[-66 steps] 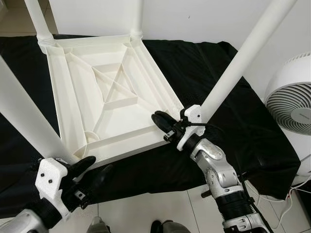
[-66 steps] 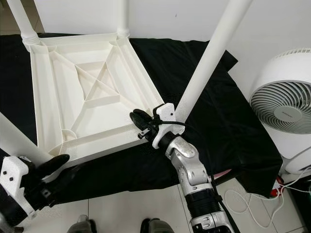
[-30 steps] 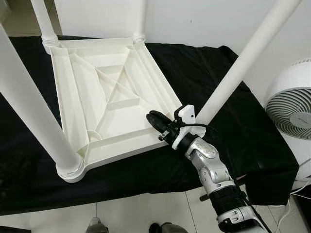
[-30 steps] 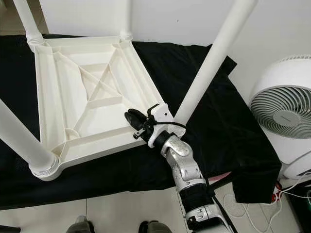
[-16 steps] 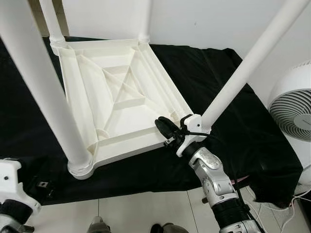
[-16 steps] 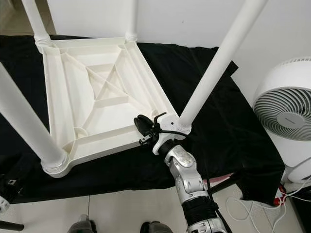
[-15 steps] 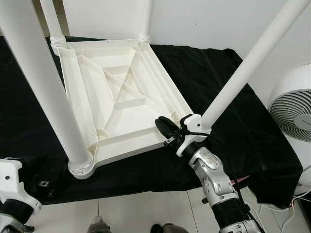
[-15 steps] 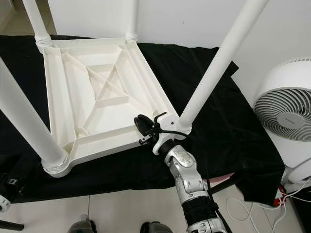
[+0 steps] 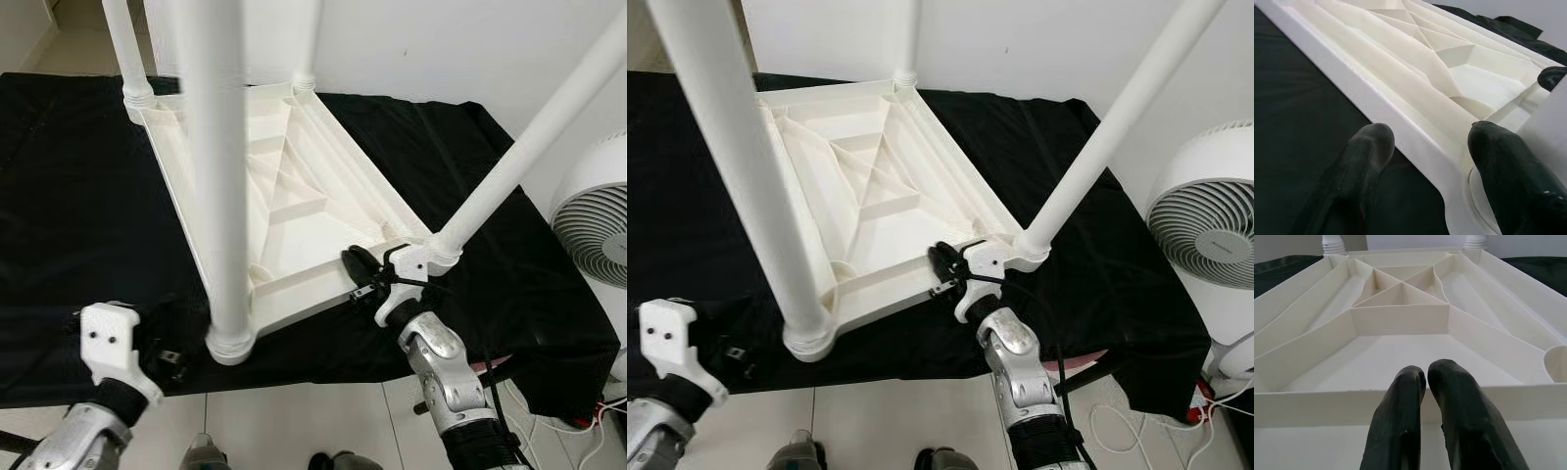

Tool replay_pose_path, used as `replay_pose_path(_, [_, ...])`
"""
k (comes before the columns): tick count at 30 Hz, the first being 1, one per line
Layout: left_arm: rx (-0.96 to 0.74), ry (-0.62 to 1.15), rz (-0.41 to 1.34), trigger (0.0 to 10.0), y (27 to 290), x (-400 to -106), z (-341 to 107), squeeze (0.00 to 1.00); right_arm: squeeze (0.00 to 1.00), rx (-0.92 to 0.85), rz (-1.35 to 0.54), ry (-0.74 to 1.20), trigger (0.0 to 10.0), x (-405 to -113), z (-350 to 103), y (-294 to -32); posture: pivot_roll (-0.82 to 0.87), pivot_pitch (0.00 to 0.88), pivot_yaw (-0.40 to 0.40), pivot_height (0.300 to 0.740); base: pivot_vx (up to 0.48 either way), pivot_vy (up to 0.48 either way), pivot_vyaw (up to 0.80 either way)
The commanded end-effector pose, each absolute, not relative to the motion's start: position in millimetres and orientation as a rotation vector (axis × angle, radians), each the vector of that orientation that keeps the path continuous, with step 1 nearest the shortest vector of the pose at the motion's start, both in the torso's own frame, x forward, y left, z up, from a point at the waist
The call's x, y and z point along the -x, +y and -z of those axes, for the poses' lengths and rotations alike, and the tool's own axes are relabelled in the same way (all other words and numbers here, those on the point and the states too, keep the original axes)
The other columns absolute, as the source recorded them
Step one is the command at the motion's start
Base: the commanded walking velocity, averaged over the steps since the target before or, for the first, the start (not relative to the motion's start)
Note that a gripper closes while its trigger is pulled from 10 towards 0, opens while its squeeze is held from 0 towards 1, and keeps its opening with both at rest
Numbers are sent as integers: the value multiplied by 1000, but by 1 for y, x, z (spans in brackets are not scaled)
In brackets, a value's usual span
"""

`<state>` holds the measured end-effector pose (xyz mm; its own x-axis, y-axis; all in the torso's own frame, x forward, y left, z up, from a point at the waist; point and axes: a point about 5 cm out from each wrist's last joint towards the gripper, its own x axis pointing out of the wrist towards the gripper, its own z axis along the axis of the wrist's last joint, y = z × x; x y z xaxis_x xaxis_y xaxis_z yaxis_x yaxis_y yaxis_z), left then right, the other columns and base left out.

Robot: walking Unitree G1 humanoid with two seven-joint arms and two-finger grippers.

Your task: Building children table

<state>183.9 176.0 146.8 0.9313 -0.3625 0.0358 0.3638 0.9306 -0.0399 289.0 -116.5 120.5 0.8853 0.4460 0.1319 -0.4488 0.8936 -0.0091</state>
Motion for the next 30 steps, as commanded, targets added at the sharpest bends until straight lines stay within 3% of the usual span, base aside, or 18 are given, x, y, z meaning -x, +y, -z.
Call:
replay_pose_path(1, [25, -24, 428, 10000, 164, -189, -141, 0, 0, -13, -408, -150, 10000, -289, -122, -126, 69, 110, -59, 740, 0, 0, 0])
replay_pose_path(9, [31, -47, 480, 10000, 148, -194, -144, 0, 0, -5, -378, -156, 10000, -290, -123, -132, 52, 106, -46, 740, 0, 0, 0])
replay_pose_path(10, [51, -74, 527, 10000, 132, -200, -148, 0, 0, 5, -336, -159, 10000, -290, -124, -137, 40, 111, -36, 740, 0, 0, 0])
replay_pose_path(13, [63, -98, 546, 10000, 123, -205, -152, 0, 0, 17, -283, -159, 10000, -289, -124, -141, 35, 117, -33, 740, 0, 0, 0])
replay_pose_path(24, [65, -161, 600, 10000, 107, -220, -163, 0, 0, 16, -16, -144, 10000, -298, -128, -161, 20, 136, -16, 740, 0, 0, 0])
replay_pose_path(30, [77, -186, 666, 10000, 95, -227, -170, 0, 0, -56, 43, -86, 10000, -313, -133, -153, 9, 136, -9, 740, 0, 0, 0])
